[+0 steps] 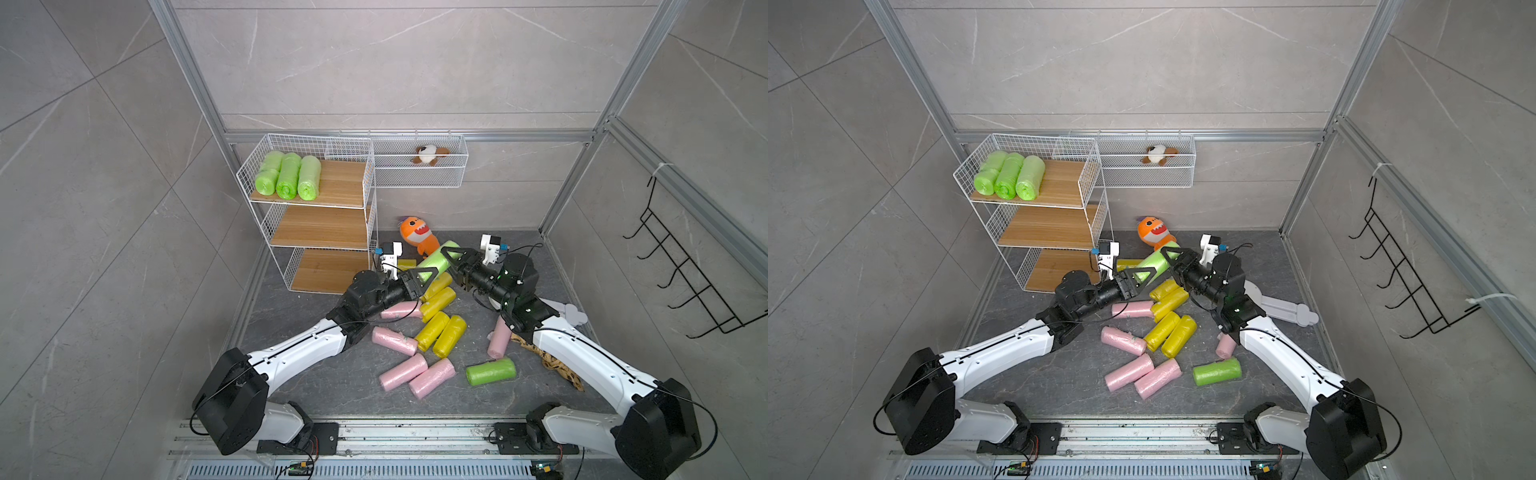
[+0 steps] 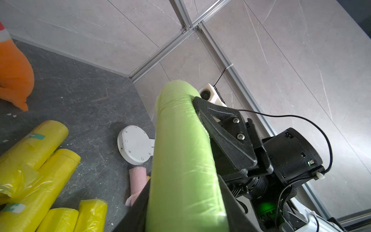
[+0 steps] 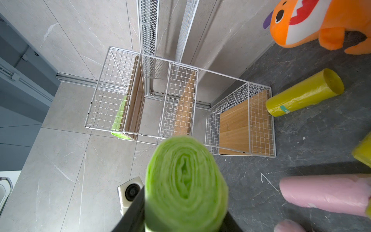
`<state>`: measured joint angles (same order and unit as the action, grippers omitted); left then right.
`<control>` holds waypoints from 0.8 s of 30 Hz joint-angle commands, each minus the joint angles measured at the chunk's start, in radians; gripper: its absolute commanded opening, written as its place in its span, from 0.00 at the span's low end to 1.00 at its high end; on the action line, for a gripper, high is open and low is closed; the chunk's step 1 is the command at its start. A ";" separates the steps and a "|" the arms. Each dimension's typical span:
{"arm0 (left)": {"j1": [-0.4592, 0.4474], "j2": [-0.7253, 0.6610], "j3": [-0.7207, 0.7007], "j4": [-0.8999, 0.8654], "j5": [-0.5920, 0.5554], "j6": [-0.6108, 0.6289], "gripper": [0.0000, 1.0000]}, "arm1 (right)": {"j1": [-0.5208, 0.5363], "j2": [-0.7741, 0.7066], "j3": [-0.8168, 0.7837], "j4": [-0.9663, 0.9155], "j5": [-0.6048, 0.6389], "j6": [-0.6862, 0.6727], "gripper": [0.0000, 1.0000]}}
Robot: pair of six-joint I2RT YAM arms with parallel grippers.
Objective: Sort the rolls of trash bags by color and place them on the shelf
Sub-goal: Place the roll of trash bags on the shelf.
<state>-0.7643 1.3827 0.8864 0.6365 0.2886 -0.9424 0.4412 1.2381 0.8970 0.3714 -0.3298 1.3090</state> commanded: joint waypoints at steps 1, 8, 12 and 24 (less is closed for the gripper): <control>-0.004 -0.028 0.039 0.028 -0.006 0.032 0.25 | 0.007 -0.018 0.023 0.048 0.004 -0.011 0.50; 0.005 -0.104 0.044 -0.106 -0.064 0.140 0.17 | 0.005 -0.092 0.009 -0.053 0.078 -0.099 0.82; 0.012 -0.167 0.078 -0.256 -0.106 0.249 0.14 | 0.002 -0.151 0.027 -0.177 0.136 -0.197 0.90; 0.031 -0.289 0.361 -0.794 -0.255 0.540 0.14 | 0.015 -0.230 0.271 -0.763 0.282 -0.696 0.94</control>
<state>-0.7387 1.1378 1.1416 -0.0418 0.1005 -0.5243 0.4458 1.0122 1.0973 -0.1947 -0.0917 0.8135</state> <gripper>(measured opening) 0.404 0.934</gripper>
